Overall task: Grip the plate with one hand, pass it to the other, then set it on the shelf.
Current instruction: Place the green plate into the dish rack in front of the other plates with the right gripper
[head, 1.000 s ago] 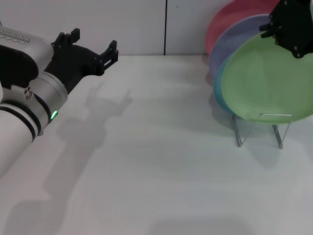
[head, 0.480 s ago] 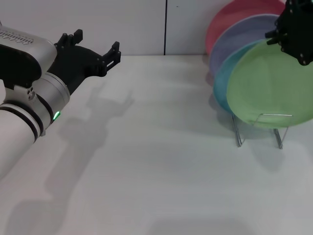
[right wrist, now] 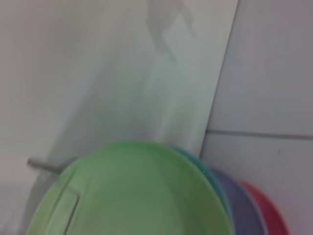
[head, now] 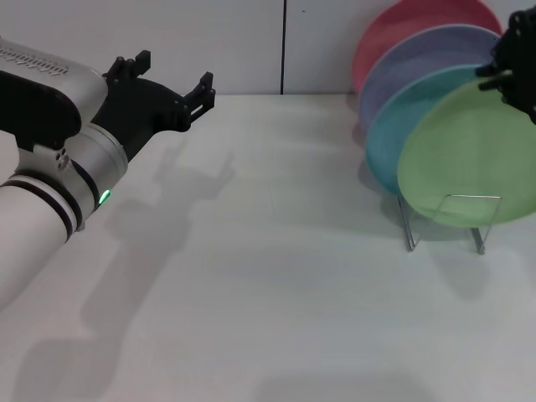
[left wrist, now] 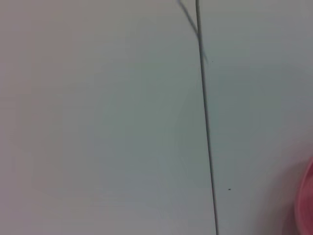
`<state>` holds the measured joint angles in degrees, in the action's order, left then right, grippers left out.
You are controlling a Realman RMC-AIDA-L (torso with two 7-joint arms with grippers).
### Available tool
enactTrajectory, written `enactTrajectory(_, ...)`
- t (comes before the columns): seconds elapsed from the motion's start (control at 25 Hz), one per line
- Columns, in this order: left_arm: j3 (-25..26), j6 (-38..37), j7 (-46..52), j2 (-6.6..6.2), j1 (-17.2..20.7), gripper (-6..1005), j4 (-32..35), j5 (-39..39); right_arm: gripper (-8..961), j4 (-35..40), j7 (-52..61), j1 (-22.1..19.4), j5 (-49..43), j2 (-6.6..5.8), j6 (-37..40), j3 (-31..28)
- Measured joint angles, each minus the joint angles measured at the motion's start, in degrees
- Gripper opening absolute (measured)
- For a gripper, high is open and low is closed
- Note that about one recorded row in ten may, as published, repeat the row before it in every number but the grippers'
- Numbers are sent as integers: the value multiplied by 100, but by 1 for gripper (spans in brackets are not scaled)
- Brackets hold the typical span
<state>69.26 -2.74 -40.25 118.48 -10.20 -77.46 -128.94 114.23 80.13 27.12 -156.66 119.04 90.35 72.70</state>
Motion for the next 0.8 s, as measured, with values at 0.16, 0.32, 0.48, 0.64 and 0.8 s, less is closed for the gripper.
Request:
enactTrajectory(0.16, 5, 2, 0, 0, -104, 870, 54, 10, 67, 31, 241, -129, -459, 6, 0, 289)
enactTrajectory(0.32, 9, 5, 0, -5, -214, 870, 106, 47, 106, 131, 297, -208, -427, 18, 38, 328)
enactTrajectory(0.48, 6, 9, 0, -8, -309, 870, 191, 52, 244, 312, 361, -281, -276, 33, 287, 411)
enactTrajectory(0.64, 6, 17, 0, -9, -367, 870, 246, 61, 396, 345, 477, -331, -223, 35, 488, 614)
enactTrajectory(0.8, 9, 26, 0, -11, -370, 870, 249, 63, 625, 345, 527, -353, -199, 39, 600, 711)
